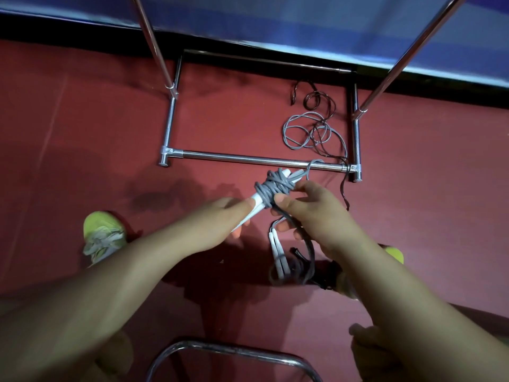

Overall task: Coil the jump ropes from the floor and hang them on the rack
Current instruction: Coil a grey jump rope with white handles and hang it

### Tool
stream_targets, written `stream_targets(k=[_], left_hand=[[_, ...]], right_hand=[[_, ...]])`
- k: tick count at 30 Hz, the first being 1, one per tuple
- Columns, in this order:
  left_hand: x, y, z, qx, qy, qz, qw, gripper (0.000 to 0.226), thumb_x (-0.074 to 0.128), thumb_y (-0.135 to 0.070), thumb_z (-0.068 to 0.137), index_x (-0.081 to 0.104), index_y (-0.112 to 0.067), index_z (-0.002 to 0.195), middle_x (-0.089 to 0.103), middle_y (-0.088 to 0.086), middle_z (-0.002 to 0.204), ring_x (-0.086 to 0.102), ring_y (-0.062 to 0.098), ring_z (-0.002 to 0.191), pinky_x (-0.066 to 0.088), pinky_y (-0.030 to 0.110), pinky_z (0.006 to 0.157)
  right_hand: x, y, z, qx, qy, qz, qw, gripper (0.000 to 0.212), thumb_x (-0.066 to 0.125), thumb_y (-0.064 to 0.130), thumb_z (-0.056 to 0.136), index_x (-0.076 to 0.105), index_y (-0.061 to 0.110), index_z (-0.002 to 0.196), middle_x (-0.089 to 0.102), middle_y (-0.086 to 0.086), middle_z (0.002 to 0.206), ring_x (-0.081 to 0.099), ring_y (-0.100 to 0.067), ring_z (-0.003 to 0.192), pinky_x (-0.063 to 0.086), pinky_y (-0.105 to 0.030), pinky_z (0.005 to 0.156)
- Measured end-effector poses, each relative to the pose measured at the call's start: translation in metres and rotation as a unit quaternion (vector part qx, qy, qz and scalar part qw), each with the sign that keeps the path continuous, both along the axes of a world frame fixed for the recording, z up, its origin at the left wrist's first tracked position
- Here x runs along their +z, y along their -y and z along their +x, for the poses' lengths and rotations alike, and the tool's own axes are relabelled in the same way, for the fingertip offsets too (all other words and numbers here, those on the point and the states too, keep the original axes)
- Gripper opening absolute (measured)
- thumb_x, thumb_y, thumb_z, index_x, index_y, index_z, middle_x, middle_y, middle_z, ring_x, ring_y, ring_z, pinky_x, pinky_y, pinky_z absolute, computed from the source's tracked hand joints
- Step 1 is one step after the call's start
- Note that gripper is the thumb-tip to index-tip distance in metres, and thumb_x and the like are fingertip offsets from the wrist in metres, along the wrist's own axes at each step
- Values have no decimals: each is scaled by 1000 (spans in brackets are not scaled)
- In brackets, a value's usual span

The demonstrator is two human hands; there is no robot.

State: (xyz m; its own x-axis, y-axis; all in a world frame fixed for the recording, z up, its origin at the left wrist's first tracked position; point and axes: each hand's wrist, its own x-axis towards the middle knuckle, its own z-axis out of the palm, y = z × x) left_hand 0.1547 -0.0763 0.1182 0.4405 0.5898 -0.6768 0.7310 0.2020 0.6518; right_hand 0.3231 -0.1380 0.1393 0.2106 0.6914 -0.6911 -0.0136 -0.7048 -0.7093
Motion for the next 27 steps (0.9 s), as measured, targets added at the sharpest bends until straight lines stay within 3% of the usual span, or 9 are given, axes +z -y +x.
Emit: stream_targets(k=[3, 5, 9, 12, 15, 19, 22, 25, 27], left_hand=[[0, 1, 3, 22, 6, 9, 1000, 41, 43, -51, 94, 64, -17, 85, 62, -4, 75, 55, 15, 71, 43, 31, 71], [2, -1, 4, 30, 10, -4, 999, 48, 47, -57, 91, 65, -13, 92, 63, -2, 79, 57, 17, 77, 46, 34, 77], [5, -2, 6, 51, 24, 11, 998, 51, 52, -59, 83, 64, -10, 90, 62, -2, 77, 59, 22, 82, 49, 43, 85], [3, -3, 7, 73, 26, 41, 996, 39, 58, -48, 88, 58, -12, 74, 53, -5, 64, 49, 15, 67, 43, 35, 70], [3, -4, 3, 45, 6, 109, 993, 45, 57, -60, 73, 53, -15, 71, 46, -8, 60, 42, 12, 58, 31, 29, 57], [5, -3, -1, 31, -2, 152, 988, 34, 68, -53, 76, 57, -21, 81, 54, -7, 70, 50, 12, 64, 34, 30, 58], [7, 0, 2, 9, -15, 173, 985, 32, 72, -49, 71, 53, -27, 86, 54, -10, 81, 50, 6, 70, 34, 28, 57], [6, 0, 3, -22, -34, 135, 990, 42, 76, -50, 67, 49, -26, 86, 51, -11, 82, 48, 5, 67, 31, 25, 56], [6, -2, 3, 10, 3, 33, 999, 58, 73, -62, 57, 55, -17, 89, 54, -8, 80, 49, 10, 69, 36, 27, 63]], right_hand=[[1, 2, -2, -15, 21, 24, 999, 20, 63, 19, 92, 53, 13, 108, 72, -5, 83, 59, -8, 43, 36, -16, 38], [2, 3, -3, -31, 27, 43, 998, 12, 62, 16, 92, 53, 19, 98, 68, 0, 75, 56, -6, 39, 36, -13, 38], [3, 1, -2, -45, 48, 61, 996, 18, 63, 17, 91, 56, 14, 107, 70, -1, 75, 53, -7, 38, 34, -11, 39], [4, 2, -4, -66, 9, 59, 996, 22, 61, 14, 92, 56, 7, 112, 69, -3, 76, 54, -5, 40, 36, -12, 39], [6, 4, -9, -83, -73, 40, 993, 26, 60, 24, 92, 59, 9, 114, 71, -4, 91, 63, -9, 55, 43, -18, 44], [5, 7, -14, -107, -110, 37, 987, 11, 61, 33, 90, 63, 25, 98, 71, 2, 92, 68, -15, 68, 52, -25, 52], [3, 7, -14, -125, -106, 50, 985, 6, 63, 27, 90, 63, 23, 94, 71, 5, 84, 68, -14, 69, 52, -26, 53], [3, 6, -13, -137, -92, 79, 983, 14, 65, 17, 89, 58, 15, 101, 67, 7, 72, 65, -8, 60, 51, -23, 51], [3, 5, -11, -135, -86, 104, 981, 19, 65, 12, 88, 55, 15, 103, 66, 4, 76, 62, -6, 57, 50, -23, 50]])
